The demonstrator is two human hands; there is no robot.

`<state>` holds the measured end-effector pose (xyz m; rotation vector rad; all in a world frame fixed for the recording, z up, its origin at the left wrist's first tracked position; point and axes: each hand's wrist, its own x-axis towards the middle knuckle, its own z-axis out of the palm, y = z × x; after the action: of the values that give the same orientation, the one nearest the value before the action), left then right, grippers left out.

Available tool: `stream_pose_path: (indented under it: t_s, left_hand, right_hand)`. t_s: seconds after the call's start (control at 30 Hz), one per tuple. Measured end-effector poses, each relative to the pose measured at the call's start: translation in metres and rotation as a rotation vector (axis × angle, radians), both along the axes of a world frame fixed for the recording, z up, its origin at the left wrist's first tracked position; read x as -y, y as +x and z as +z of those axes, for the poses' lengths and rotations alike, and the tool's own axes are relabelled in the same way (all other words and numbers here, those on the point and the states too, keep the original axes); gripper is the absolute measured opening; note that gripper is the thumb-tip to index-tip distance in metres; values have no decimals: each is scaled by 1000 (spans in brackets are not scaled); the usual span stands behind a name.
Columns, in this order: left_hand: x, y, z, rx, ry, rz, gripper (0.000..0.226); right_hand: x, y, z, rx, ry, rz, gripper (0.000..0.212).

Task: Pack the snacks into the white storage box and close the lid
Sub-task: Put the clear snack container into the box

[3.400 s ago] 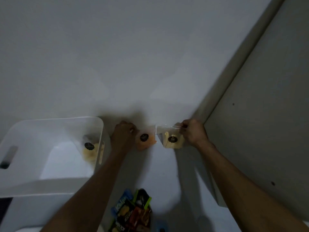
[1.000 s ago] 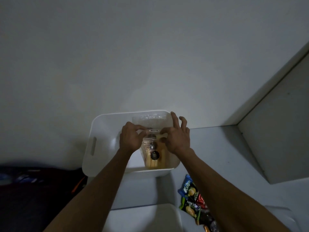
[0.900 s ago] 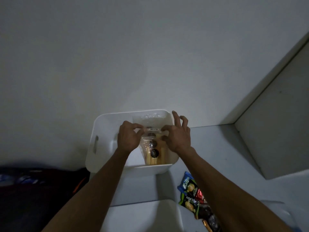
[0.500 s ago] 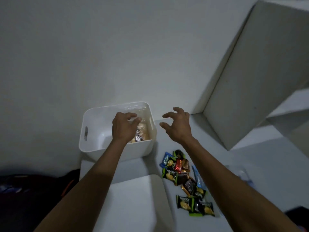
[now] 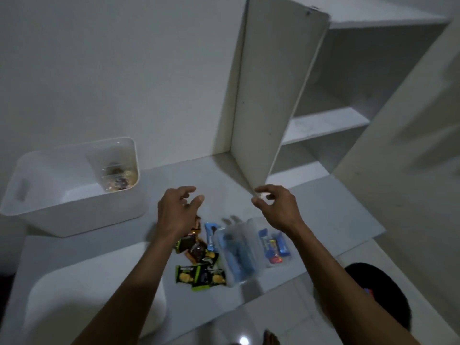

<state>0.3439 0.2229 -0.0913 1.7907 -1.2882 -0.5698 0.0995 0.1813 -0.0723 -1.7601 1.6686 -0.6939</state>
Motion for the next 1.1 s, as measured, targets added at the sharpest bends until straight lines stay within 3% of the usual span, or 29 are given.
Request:
stream_pose_path:
  t_s: [0.2, 0.3, 0.37, 0.47, 0.57, 0.63, 0.83, 1.1]
  left_hand:
    - [-17, -146, -64, -90, 51, 42, 40]
    - [-21, -208, -91, 80, -129, 4, 41]
    - [-22, -234, -106, 171, -122, -30, 39]
    - [-13, -248, -128, 305, 118, -44, 45]
    - [-4, -246, -144, 434, 370, -25, 81]
    - [5, -243, -154, 466, 488, -45, 89]
    - [20, -243, -172, 638, 553, -143, 74]
    - [17, -267, -157, 550, 518, -62, 69]
  right_hand:
    - [0, -121, -76, 43, 84, -63, 35]
    - [-1, -151, -112, 76, 150, -102, 44]
    - [-6, -160, -132, 101, 171, -99, 46]
    - [-7, -163, -153, 161, 232, -54, 52]
    - [-5, -158, -171, 213, 240, 3, 50]
    - [-2, -153, -179, 274, 260, 20, 45]
    - [3, -149, -202, 448, 348, -18, 43]
    - [-1, -157, -193, 426, 225, -49, 47]
